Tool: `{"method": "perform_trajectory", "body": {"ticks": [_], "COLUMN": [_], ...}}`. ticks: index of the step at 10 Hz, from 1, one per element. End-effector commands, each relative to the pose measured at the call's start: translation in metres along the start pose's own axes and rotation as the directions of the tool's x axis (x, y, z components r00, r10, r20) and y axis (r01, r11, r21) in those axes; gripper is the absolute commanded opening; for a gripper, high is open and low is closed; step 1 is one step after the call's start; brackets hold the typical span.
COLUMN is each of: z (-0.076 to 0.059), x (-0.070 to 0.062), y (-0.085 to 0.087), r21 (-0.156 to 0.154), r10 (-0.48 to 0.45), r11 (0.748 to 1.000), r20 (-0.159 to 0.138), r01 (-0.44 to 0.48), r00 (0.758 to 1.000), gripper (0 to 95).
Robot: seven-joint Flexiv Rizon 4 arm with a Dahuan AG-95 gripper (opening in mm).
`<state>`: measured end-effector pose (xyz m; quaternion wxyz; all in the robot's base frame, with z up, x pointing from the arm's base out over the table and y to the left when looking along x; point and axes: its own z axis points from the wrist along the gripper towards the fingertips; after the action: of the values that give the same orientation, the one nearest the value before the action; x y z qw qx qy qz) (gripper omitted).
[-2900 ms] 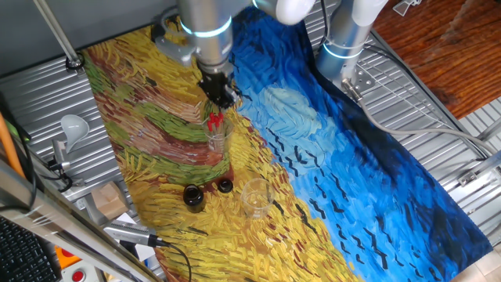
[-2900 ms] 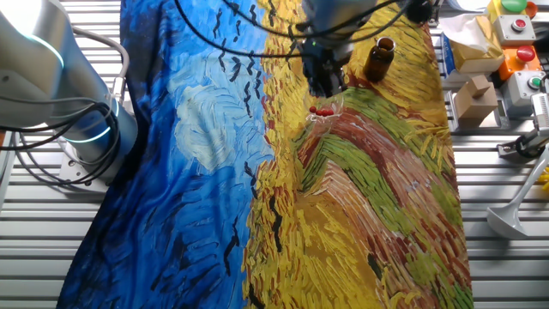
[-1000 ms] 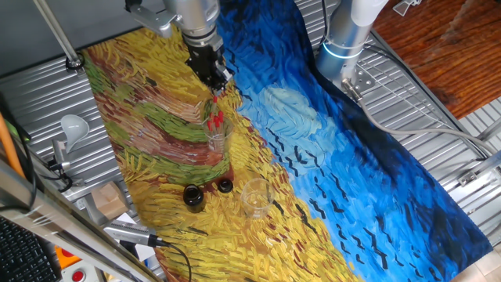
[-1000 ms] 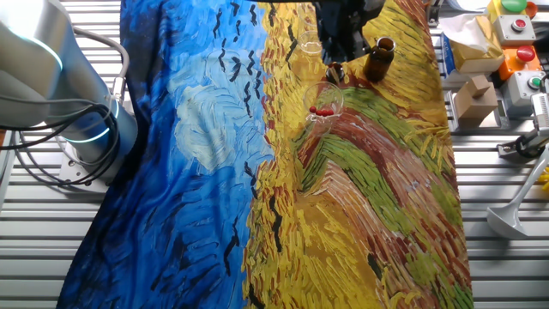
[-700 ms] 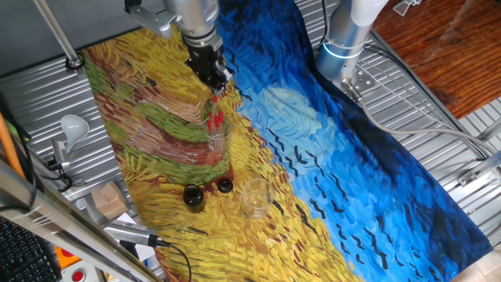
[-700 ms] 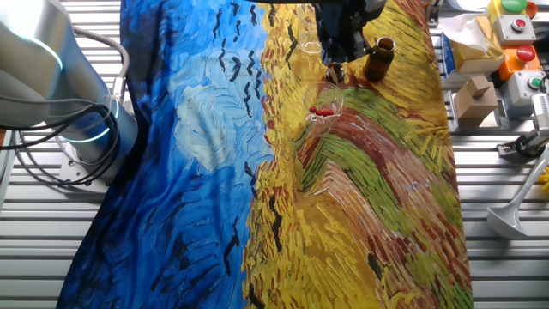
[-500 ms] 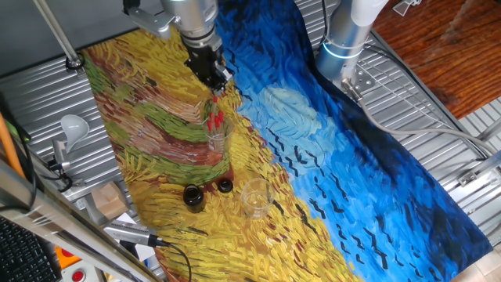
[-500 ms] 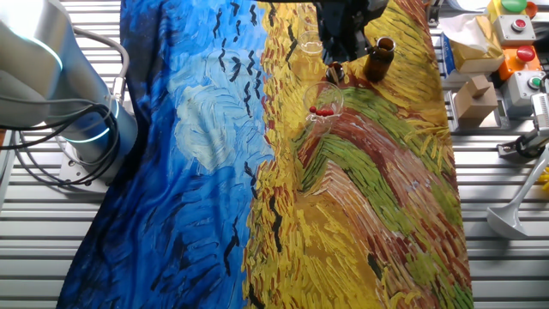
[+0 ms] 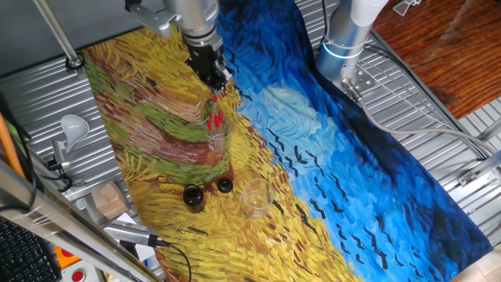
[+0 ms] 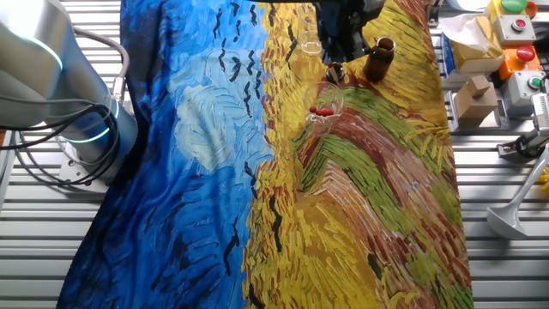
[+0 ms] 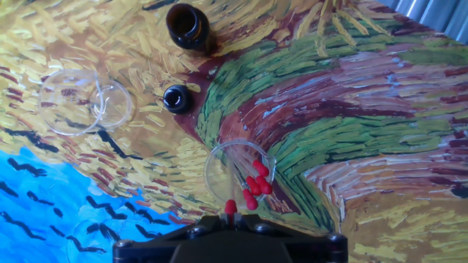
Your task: Transfer liquid using a dropper
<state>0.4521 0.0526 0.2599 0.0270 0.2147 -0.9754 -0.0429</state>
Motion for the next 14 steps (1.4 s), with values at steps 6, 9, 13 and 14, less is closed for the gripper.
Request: {"method": "perform_trajectory", "body": {"ticks": [6, 9, 13, 14], "z": [0.001, 0.0, -0.017, -0.019], "x": [0.003, 0.001, -0.035, -0.045], "y": [0.002, 0.001, 0.0, 0.003], "r21": [0.001, 0.0, -0.004, -0.004], "r10": [-0.002, -0.006, 0.003, 0.009], "r11": [1.0, 1.0, 1.0, 1.0], "r20": [-0.008, -0.004, -0.004, -0.005], "r01": [0.002, 0.006, -0.003, -0.009], "r00": [1.0, 1.0, 1.0, 1.0], "gripper": [0.0, 0.0, 0.0, 0.0]}}
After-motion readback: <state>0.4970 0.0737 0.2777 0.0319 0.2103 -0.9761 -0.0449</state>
